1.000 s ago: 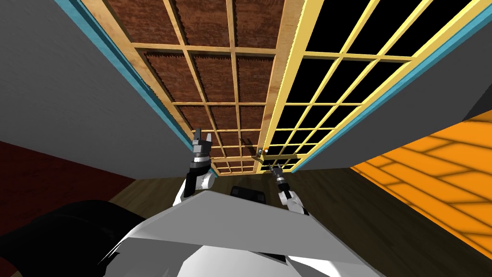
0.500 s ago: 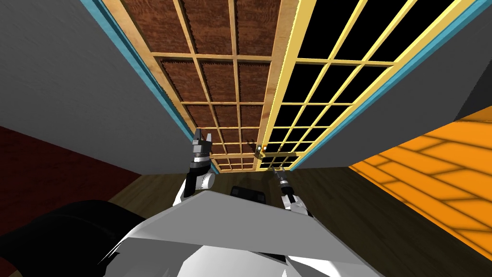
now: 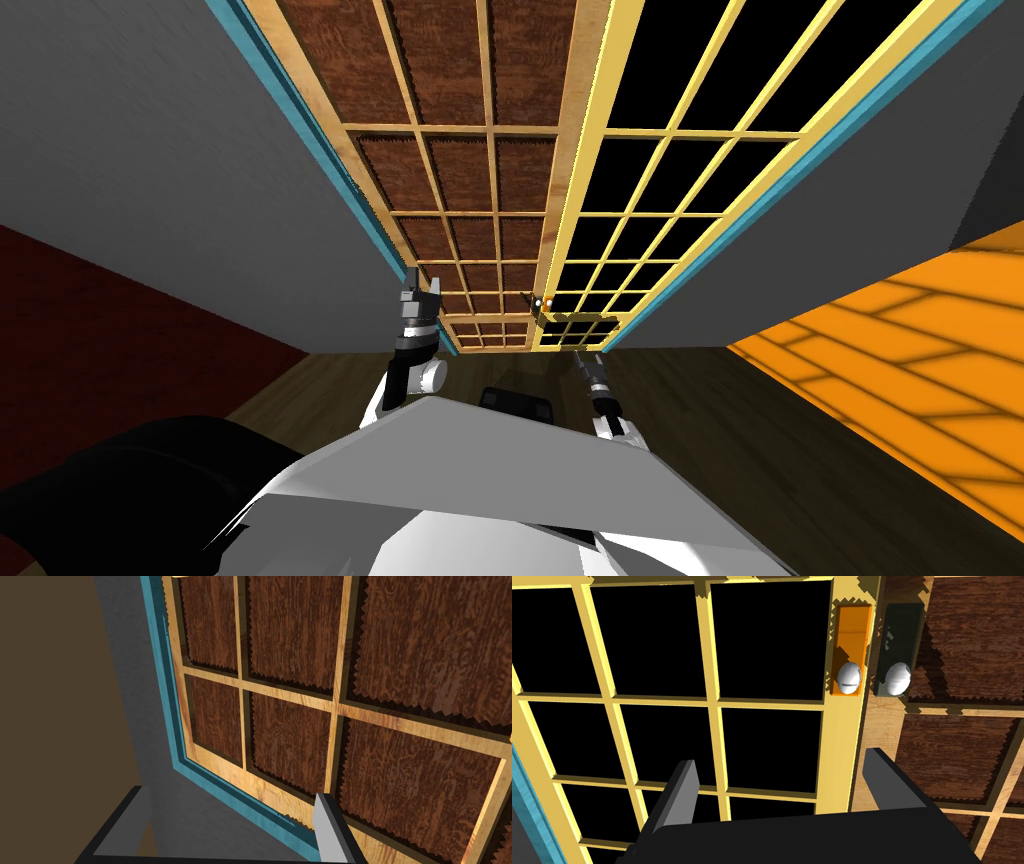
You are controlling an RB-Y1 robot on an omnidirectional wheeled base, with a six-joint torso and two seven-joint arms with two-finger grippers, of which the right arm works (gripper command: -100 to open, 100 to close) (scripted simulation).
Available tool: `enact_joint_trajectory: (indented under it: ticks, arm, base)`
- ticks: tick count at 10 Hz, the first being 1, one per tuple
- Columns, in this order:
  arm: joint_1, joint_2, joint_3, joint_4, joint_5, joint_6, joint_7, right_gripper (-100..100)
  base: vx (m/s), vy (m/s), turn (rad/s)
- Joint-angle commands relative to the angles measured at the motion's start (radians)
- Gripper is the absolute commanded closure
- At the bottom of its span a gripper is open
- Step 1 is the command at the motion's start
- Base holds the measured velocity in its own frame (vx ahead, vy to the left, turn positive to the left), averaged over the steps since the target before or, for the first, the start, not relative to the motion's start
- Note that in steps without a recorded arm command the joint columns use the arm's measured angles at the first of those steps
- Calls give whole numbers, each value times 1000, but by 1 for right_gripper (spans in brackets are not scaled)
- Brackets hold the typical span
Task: Pull the door open
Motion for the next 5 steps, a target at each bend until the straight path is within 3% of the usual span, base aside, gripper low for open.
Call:
enact_joint_trajectory:
  ticks: [1,3,4,5]
  arm:
    - [-27,-26,-17,50,-14,-21,33,-100]
    - [-27,-26,-17,75,-14,-21,33,-100]
    - [-5,-36,-44,73,-33,-10,46,-100]
    - [-5,-36,-44,51,-33,-10,46,-100]
  base:
    - [-65,-32,-8]
    - [1,-3,0]
    - [-69,-48,118]
    - [-105,-62,54]
